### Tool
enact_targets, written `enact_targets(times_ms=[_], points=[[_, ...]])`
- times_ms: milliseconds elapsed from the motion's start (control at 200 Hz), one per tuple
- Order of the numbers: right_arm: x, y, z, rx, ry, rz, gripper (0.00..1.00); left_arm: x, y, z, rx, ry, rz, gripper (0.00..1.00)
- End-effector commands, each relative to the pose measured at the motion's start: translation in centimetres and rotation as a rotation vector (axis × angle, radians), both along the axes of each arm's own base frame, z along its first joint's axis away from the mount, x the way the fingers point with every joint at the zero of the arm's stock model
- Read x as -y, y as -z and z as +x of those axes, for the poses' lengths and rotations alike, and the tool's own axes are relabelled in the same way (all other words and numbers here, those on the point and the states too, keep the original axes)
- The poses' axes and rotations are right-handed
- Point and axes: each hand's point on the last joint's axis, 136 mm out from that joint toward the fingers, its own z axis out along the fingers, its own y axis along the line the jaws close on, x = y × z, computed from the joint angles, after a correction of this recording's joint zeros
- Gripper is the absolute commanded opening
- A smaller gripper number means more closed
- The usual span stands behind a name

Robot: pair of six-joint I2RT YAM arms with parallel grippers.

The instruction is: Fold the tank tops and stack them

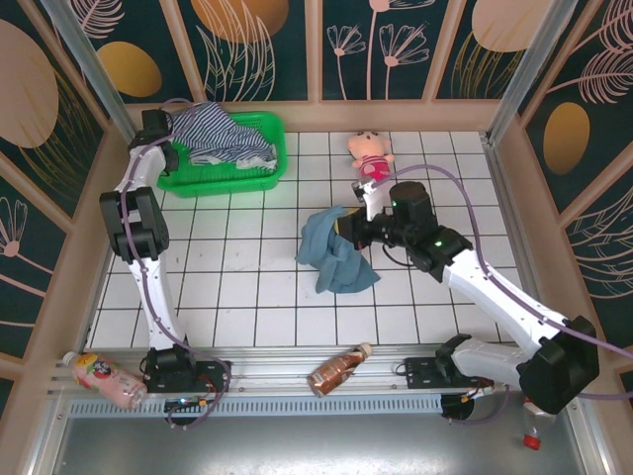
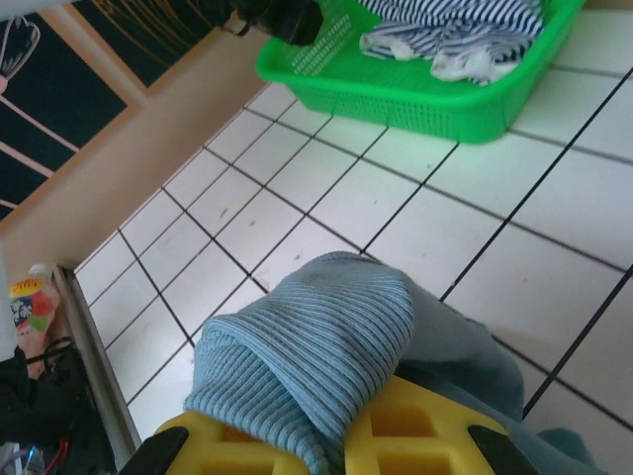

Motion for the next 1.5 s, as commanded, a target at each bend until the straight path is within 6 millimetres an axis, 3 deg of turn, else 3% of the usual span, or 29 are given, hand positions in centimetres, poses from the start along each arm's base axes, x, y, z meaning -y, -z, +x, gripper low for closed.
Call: enact_targets(times_ms=[0,75,240,290,420,540,605,650,685,816,966,1056,1076,1246,1361,1496], points=[[-1.0,0.2,-0.3,-0.004,-0.034,0.059,0.1,-1.6,-0.8,-0.6,-0.026,-0.032,0.07,0.44],[-0.9,1.3,-0.3,-0.016,-0.028,0.047,0.1,-1.6,-1.7,-0.7,-0.012,-0.031,0.069,0.47],[-0.5,3.1,-0.1,-0.027,-0.016,0.01,0.13,-0.9,-5.4,-1.6,0.041,-0.035,0.038,0.82],[-0.4,3.6,0.0,-0.031,-0.015,-0.001,0.14,-0.3,-6.6,-2.2,0.06,-0.037,-0.006,0.87],[0.0,5.8,0.3,-0.046,-0.018,-0.061,0.2,2.9,-10.5,-4.7,0.131,-0.021,-0.185,0.95],[1.0,8.3,0.4,-0.094,0.007,-0.116,0.24,7.2,-13.5,-7.9,0.23,0.023,-0.407,0.95],[1.5,9.5,0.6,-0.121,0.018,-0.152,0.29,10.1,-14.0,-9.8,0.243,0.058,-0.508,0.93],[1.9,10.1,0.7,-0.138,0.031,-0.174,0.32,12.0,-12.9,-11.1,0.213,0.062,-0.558,0.92],[2.0,10.6,0.7,-0.151,0.032,-0.19,0.35,13.8,-13.4,-12.4,0.21,0.087,-0.587,0.91],[3.2,12.4,0.4,-0.21,0.066,-0.255,0.45,20.5,-10.9,-16.7,0.123,0.152,-0.692,0.91],[4.1,12.0,-0.7,-0.227,0.088,-0.241,0.53,27.9,-8.3,-22.0,0.048,0.213,-0.812,0.9],[4.7,12.1,-1.8,-0.243,0.099,-0.218,0.55,31.1,-6.5,-25.0,0.015,0.225,-0.885,0.89],[4.8,12.2,-2.1,-0.25,0.104,-0.213,0.55,31.5,-5.3,-26.0,-0.013,0.218,-0.895,0.89],[4.4,12.0,-2.6,-0.245,0.116,-0.143,0.55,35.6,-0.7,-30.7,-0.131,0.223,-0.95,0.85],[3.5,11.3,-1.6,-0.214,0.134,-0.087,0.54,37.8,1.3,-32.3,-0.199,0.246,-0.952,0.82],[2.2,10.9,-0.5,-0.168,0.13,-0.06,0.51,38.8,3.8,-33.4,-0.269,0.204,-0.956,0.76]])
